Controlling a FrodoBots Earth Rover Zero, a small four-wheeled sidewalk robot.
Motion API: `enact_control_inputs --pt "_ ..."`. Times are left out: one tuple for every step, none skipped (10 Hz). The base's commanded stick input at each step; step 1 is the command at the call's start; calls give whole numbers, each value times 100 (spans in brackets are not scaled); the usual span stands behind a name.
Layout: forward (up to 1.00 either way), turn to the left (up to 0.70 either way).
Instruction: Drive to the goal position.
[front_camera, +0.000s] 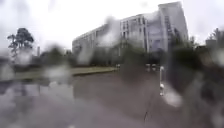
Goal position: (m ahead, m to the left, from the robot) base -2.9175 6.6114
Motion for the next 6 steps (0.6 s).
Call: enact_control_inputs --pt "70 35" --pt "70 35" --pt "70 35" --pt "70 35" --pt "70 35" --pt "70 35"
